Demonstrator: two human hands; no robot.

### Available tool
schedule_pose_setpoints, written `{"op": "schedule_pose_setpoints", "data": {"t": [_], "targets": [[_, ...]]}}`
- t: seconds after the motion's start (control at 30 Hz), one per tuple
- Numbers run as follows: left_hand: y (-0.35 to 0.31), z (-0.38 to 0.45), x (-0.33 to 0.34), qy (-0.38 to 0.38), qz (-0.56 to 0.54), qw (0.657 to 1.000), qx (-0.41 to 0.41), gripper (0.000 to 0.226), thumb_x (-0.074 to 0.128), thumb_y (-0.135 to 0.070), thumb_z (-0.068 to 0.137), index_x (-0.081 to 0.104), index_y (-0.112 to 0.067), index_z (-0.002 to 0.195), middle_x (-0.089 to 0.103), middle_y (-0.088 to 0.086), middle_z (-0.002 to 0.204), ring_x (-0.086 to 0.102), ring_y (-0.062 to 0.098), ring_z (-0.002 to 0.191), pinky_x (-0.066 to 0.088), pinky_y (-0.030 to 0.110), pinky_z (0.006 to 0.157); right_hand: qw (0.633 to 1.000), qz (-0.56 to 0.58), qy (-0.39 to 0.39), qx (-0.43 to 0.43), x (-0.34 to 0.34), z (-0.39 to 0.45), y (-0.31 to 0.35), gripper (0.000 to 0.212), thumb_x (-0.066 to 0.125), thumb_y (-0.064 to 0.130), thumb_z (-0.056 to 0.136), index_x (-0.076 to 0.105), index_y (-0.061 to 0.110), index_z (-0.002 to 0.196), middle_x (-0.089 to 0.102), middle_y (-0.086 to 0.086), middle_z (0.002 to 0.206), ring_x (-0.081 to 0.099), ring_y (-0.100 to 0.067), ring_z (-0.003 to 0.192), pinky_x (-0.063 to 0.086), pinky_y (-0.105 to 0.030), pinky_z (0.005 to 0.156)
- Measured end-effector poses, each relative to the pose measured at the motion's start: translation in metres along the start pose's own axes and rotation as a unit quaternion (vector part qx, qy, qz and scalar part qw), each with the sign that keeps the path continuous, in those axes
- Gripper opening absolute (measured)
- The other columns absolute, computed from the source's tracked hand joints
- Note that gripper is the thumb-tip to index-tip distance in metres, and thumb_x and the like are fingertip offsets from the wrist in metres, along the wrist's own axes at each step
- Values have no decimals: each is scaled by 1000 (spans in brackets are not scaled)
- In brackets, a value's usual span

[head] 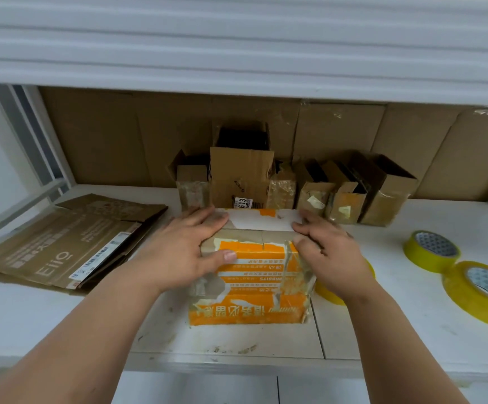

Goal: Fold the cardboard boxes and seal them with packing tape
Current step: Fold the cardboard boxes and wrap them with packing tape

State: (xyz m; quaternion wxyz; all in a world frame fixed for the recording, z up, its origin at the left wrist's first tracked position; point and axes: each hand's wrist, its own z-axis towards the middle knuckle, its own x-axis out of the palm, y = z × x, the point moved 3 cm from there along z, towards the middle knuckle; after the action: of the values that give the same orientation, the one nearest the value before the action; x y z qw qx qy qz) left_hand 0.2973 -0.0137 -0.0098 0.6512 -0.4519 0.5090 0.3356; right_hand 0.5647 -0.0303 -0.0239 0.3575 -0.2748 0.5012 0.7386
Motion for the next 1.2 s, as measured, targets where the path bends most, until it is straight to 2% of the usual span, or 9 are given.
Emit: {"op": "schedule_pose_setpoints", "data": {"t": [0.27,0.47,0.57,0.67,0.77,0.87,0.93,1.07,1.2], "targets": [[-21,5,-11,11,85,996,-22,110,15,-93,61,27,-35,154,16,-12,163,15,16,148,12,46,122,998,-48,29,5,-1,-5,0,74,27,75,79,53,39,138,33,19,156,31,-12,142,22,-46,118],[-34,-4,1,36,117,992,-17,110,1,-88,62,-1,-34,157,-3,-7,166,-8,12,152,0,47,123,999,-33,21,-9,4,-9,-3,68,30,71,85,47,39,143,23,20,160,22,-9,146,20,-41,117],[-34,-5,0,50,110,992,-21,84,12,-84,75,2,-51,152,-3,-9,166,-11,13,151,-2,54,122,985,148,-90,28,7,-23,-15,67,30,68,90,37,37,149,24,23,157,21,10,141,21,-24,115],[-36,-5,-1,48,88,994,-33,90,9,-89,69,12,-52,151,0,-9,166,-9,13,152,-5,54,121,931,207,-249,166,5,-39,-50,52,41,42,97,45,25,146,47,4,148,43,-12,135,37,-36,111],[-41,-5,-2,21,66,997,-45,98,0,-89,63,24,-50,150,9,-11,165,-3,13,151,-5,52,122,956,46,-124,261,9,-41,-81,47,54,21,91,55,15,138,56,-11,138,50,-31,126,40,-43,106],[-48,-2,1,-32,98,993,-48,73,8,-74,87,33,-44,150,22,-13,159,10,18,143,6,43,120,957,-164,68,231,24,-43,-88,56,52,41,87,51,27,141,49,-3,146,26,-24,144,10,-47,119],[-52,-1,3,-49,117,991,-51,59,15,-60,96,34,-42,149,27,-14,154,18,18,136,14,39,114,947,-224,114,199,29,-45,-87,60,49,49,84,46,35,142,47,3,146,15,-20,148,-8,-54,116],[-56,-2,3,-44,111,991,-65,53,20,-52,100,35,-39,150,30,-14,152,24,17,136,22,39,109,954,-219,74,192,18,-46,-87,39,49,41,93,53,40,132,55,4,136,26,-16,142,-9,-54,117],[-56,-1,-1,-32,97,992,-71,49,24,-45,103,30,-40,152,30,-16,154,27,16,136,27,37,106,963,-16,-57,262,-6,-46,-86,29,56,32,95,60,26,123,65,-4,119,49,-25,123,5,-48,121]]}}
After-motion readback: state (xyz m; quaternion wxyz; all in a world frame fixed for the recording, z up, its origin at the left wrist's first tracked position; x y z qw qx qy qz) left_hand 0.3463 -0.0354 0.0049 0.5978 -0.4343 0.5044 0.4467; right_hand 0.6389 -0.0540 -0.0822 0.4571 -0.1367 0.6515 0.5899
